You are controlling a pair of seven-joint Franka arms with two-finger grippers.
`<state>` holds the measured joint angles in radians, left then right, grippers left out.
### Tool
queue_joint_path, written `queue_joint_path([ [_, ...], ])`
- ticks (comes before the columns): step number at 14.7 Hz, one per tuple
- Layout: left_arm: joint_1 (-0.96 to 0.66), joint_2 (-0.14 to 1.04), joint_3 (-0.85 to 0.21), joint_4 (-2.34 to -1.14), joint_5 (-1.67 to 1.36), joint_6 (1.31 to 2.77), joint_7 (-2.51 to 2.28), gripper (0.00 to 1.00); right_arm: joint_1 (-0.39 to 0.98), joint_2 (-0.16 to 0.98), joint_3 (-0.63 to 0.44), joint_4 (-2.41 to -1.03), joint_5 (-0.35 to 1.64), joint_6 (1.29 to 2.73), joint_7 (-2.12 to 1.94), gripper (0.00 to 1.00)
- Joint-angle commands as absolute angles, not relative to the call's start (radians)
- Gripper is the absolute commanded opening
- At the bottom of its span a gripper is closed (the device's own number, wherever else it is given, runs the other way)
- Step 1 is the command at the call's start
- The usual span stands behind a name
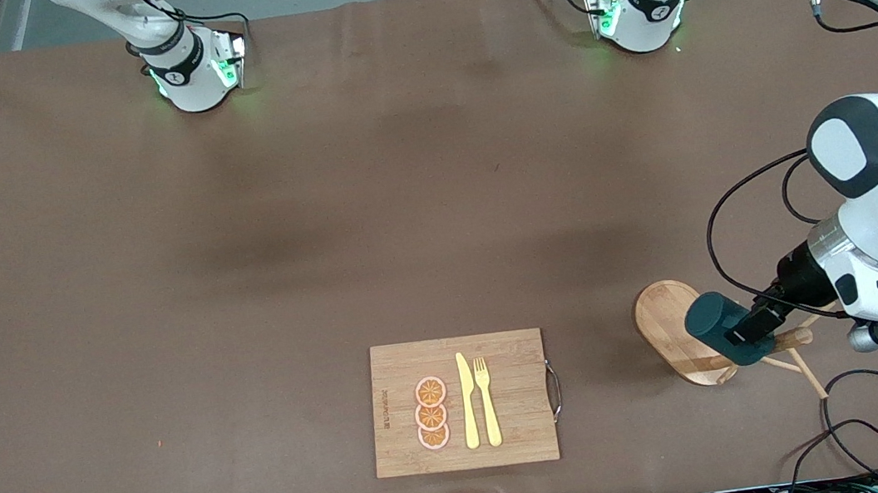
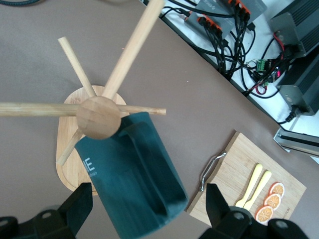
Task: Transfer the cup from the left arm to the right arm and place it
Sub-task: 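Close the left gripper on the teal mug's body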
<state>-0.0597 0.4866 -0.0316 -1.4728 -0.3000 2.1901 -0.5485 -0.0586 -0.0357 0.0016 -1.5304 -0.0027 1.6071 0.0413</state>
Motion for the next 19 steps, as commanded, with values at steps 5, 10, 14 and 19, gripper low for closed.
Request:
queue_joint_path([
  [5,-0.028,0.506,-0.028,-1.463,-0.409,2.203,-0.584,1.00,-0.081,-0.041,0.015,-1.537,0.011,1.601,0.034,1.00],
  [10,-0.017,0.520,-0.026,-1.465,-0.442,2.203,-0.664,1.00,-0.083,-0.044,0.014,-1.536,-0.024,1.531,0.021,1.00],
  [14,-0.015,0.529,-0.028,-1.463,-0.443,2.203,-0.698,1.00,-0.081,-0.044,0.014,-1.536,-0.020,1.514,0.023,1.00],
  [19,-0.023,0.548,-0.028,-1.463,-0.503,2.203,-0.704,1.00,-0.086,-0.041,0.011,-1.540,-0.011,1.522,-0.044,1.00],
])
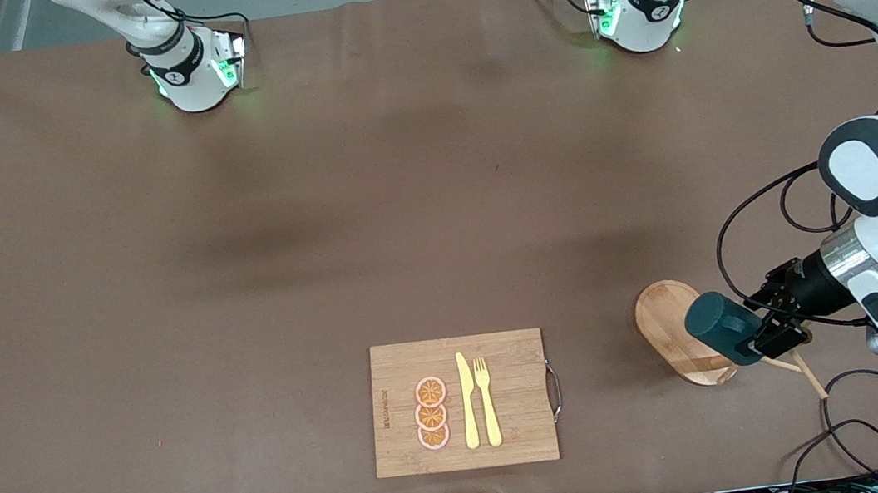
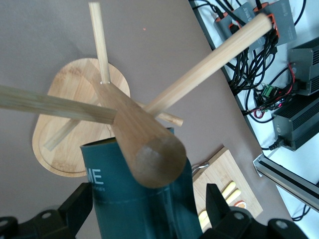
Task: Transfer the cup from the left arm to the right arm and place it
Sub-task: 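Close the left gripper on the teal mug's body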
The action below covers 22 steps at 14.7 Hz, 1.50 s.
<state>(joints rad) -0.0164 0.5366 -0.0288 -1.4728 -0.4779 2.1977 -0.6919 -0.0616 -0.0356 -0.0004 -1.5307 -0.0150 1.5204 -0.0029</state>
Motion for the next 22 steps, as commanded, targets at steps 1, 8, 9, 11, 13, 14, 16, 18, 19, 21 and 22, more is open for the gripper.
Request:
queue_joint_path([
  [1,-0.025,0.549,-0.028,-1.463,-0.503,2.203,-0.704,1.00,-0.086,-0.041,0.011,-1.543,-0.011,1.523,-0.044,1.00],
  [8,-0.025,0.569,-0.028,-1.463,-0.505,2.203,-0.715,1.00,-0.104,-0.035,0.009,-1.539,-0.012,1.514,-0.046,1.00],
  [9,-0.023,0.569,-0.029,-1.463,-0.505,2.203,-0.722,1.00,-0.106,-0.035,0.009,-1.537,-0.014,1.513,-0.046,1.00],
  [11,-0.025,0.571,-0.029,-1.463,-0.524,2.203,-0.724,1.00,-0.109,-0.037,0.009,-1.537,-0.012,1.514,-0.046,1.00],
  [13,-0.025,0.572,-0.029,-1.465,-0.532,2.203,-0.726,1.00,-0.106,-0.037,0.011,-1.536,-0.011,1.520,-0.046,1.00],
  [14,-0.025,0.572,-0.029,-1.465,-0.532,2.203,-0.726,0.99,-0.106,-0.037,0.011,-1.536,-0.011,1.522,-0.046,1.00],
  [16,-0.023,0.572,-0.029,-1.465,-0.532,2.203,-0.726,0.92,-0.106,-0.037,0.011,-1.536,-0.009,1.523,-0.046,1.00],
  [18,-0.018,0.569,-0.029,-1.465,-0.531,2.200,-0.726,0.81,-0.106,-0.037,0.011,-1.536,-0.009,1.523,-0.046,1.00],
  [19,-0.017,0.569,-0.029,-1.465,-0.531,2.197,-0.727,0.77,-0.106,-0.037,0.011,-1.536,-0.009,1.523,-0.046,1.00],
  [21,-0.017,0.566,-0.028,-1.463,-0.529,2.195,-0.727,0.75,-0.106,-0.037,0.011,-1.536,-0.009,1.523,-0.046,1.00],
  [22,-0.015,0.561,-0.029,-1.463,-0.528,2.194,-0.727,0.75,-0.106,-0.037,0.011,-1.536,-0.009,1.523,-0.046,1.00],
])
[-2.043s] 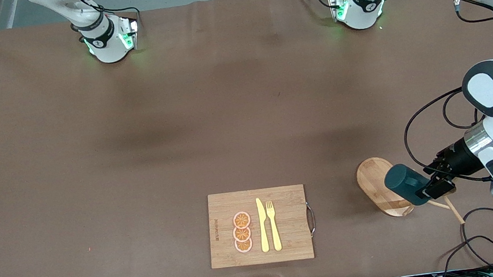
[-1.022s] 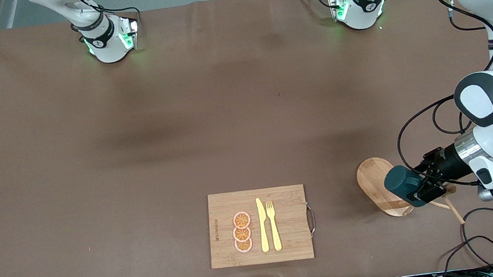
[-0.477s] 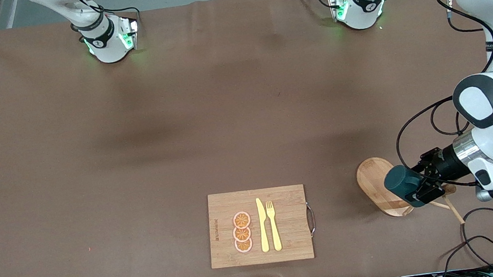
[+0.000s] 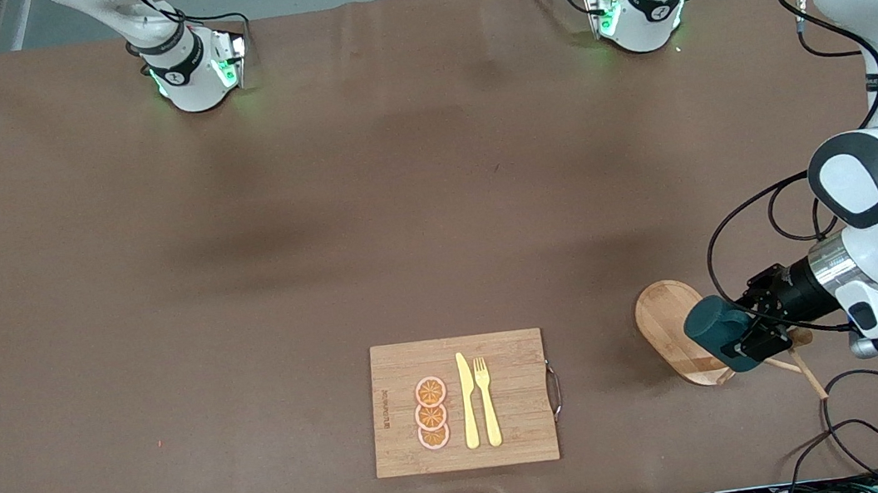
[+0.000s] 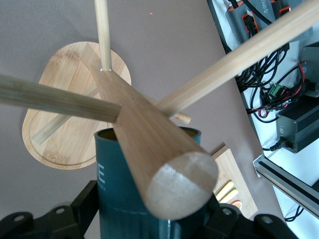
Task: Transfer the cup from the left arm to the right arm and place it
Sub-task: 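Close the left gripper on the teal mug's body, then lift the teal mug off the mug tree with the left gripper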
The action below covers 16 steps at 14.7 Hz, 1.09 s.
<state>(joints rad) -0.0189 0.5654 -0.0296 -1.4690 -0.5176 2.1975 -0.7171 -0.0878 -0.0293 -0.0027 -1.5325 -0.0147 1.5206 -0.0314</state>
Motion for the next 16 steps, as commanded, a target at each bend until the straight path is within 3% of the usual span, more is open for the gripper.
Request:
queue_joint_path([
  [1,-0.015,0.555,-0.029,-1.462,-0.523,2.191,-0.729,0.75,-0.106,-0.038,0.011,-1.536,-0.009,1.523,-0.046,1.00],
  [10,-0.057,0.437,-0.034,-1.465,-0.430,2.049,-0.790,0.75,-0.106,-0.040,0.011,-1.537,-0.009,1.523,-0.046,1.00],
  [16,-0.273,0.425,-0.034,-1.462,-0.166,2.051,-1.017,0.75,-0.106,-0.038,0.011,-1.539,-0.011,1.522,-0.048,1.00],
])
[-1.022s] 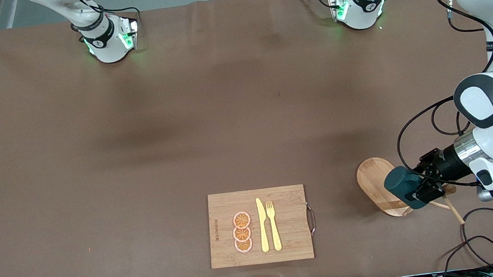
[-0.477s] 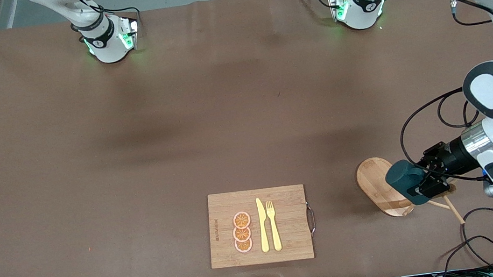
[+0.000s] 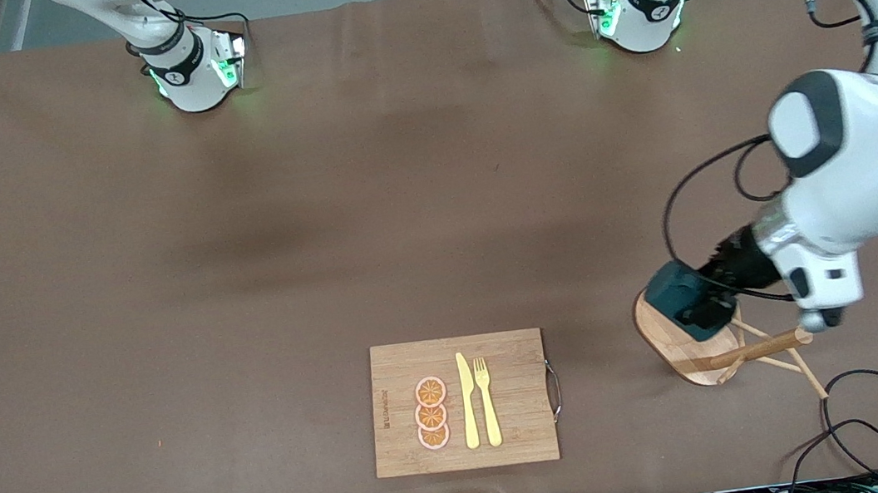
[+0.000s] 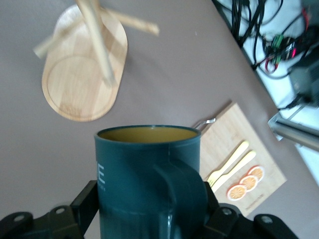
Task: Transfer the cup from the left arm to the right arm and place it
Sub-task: 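Lift the teal mug off the mug tree with the left gripper, then carry the mug to the table center and set it down upright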
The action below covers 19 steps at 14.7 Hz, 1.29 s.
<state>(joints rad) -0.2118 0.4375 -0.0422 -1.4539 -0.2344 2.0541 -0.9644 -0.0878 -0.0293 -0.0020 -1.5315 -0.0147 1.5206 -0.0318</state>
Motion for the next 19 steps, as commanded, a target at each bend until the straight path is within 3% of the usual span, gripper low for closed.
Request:
queue_joint_path([
  [1,-0.314,0.429,-0.032,-1.460,-0.122,2.052,-1.057,0.75,-0.106,-0.040,0.009,-1.539,-0.011,1.522,-0.048,1.00],
  [9,-0.645,0.544,-0.032,-1.445,0.378,2.065,-1.441,0.75,-0.107,-0.035,0.009,-1.545,-0.012,1.532,-0.048,1.00],
  [19,-0.909,0.710,-0.031,-1.451,0.932,1.993,-1.949,0.76,-0.109,-0.035,0.009,-1.545,-0.012,1.531,-0.048,1.00],
])
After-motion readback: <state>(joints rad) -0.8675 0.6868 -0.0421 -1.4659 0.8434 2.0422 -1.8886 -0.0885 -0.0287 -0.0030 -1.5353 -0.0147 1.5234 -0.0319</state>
